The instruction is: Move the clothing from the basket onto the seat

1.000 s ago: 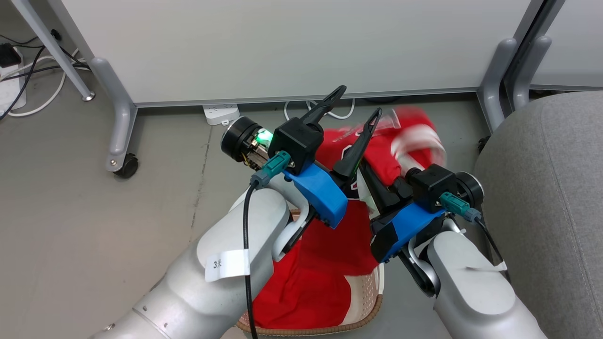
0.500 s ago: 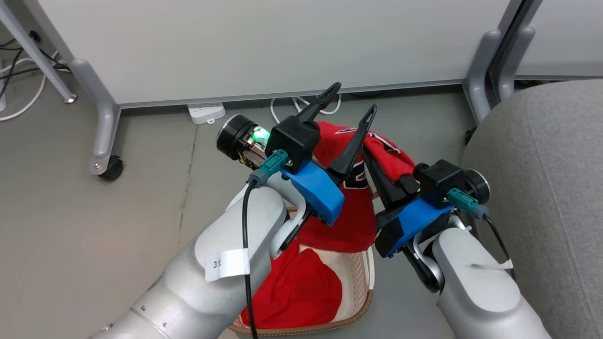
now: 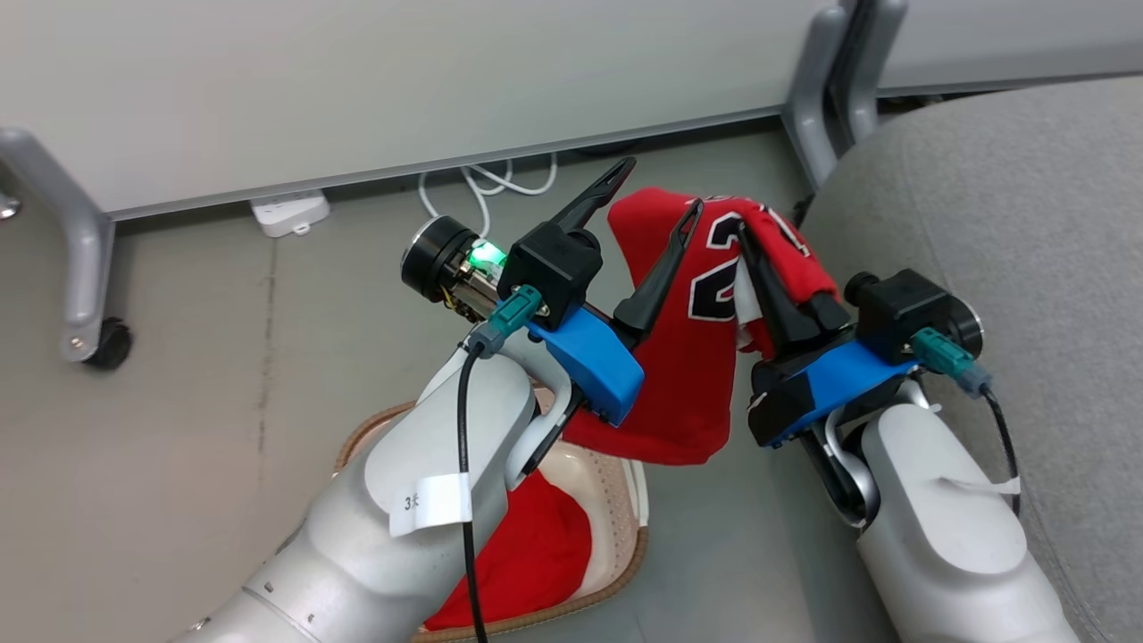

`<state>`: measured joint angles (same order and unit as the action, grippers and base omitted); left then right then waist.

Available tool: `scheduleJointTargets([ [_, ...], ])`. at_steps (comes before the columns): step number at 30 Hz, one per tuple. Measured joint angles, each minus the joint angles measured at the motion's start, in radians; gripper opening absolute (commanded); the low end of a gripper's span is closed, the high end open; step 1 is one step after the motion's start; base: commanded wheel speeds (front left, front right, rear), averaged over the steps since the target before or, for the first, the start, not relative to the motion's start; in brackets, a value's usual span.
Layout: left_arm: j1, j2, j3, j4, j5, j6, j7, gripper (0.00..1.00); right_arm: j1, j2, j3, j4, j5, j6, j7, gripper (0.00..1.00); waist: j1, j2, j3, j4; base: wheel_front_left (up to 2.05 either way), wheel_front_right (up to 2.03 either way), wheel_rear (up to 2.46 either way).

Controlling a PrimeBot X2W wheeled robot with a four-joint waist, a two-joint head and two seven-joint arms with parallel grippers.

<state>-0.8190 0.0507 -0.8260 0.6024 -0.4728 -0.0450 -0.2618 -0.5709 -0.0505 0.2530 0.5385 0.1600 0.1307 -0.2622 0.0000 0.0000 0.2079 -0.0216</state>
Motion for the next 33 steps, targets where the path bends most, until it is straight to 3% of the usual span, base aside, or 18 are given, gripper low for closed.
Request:
scheduleJointTargets([
  [19, 0.002, -0.001, -0.044, -0.004, 0.061, -0.024, 0.0, 1.0, 0.02, -0.002, -0.224, -0.179, -0.055, 0.0, 0.0, 0.0, 0.0, 0.0, 0.087, -0.23, 0.0, 0.0, 0.0],
  [33, 0.021, -0.002, -0.171, -0.022, 0.078, -0.044, 0.0, 1.0, 0.133, -0.035, -0.374, -0.275, -0.061, 0.0, 0.0, 0.0, 0.0, 0.0, 0.143, -0.329, 0.0, 0.0, 0.0],
])
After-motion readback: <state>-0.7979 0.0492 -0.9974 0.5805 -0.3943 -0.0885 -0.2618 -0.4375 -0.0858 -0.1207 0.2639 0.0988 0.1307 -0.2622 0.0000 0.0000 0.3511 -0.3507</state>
